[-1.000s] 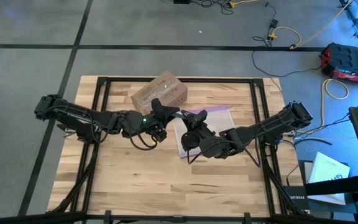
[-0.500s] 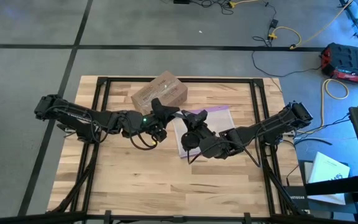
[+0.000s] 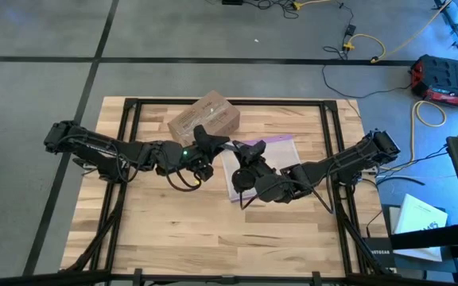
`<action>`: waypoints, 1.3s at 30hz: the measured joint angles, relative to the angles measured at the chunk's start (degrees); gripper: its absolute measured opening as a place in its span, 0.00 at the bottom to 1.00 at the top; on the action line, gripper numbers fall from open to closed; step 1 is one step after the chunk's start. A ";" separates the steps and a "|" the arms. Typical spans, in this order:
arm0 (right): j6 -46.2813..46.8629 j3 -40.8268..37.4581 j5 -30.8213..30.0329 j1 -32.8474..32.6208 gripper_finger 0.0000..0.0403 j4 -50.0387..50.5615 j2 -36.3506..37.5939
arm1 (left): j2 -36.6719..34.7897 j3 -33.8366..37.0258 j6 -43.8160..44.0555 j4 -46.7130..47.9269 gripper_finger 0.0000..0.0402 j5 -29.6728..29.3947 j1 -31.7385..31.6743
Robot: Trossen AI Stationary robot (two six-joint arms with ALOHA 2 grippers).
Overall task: Unpack boxes
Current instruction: Open the cutter
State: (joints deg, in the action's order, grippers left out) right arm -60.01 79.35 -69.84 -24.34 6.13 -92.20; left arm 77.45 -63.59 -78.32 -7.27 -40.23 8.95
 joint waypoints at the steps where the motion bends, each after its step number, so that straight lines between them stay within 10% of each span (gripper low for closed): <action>1: 0.02 0.00 -0.02 0.00 0.26 0.00 0.00 | 0.00 0.00 0.00 0.00 0.31 0.00 0.00; 39: -0.24 0.50 -0.70 0.00 0.26 0.61 0.07 | 0.00 -0.01 -0.54 -0.07 0.31 0.02 -1.26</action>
State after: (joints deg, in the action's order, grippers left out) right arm -60.25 79.85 -70.54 -24.34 6.74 -92.14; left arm 77.45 -63.60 -78.86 -7.33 -40.21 7.69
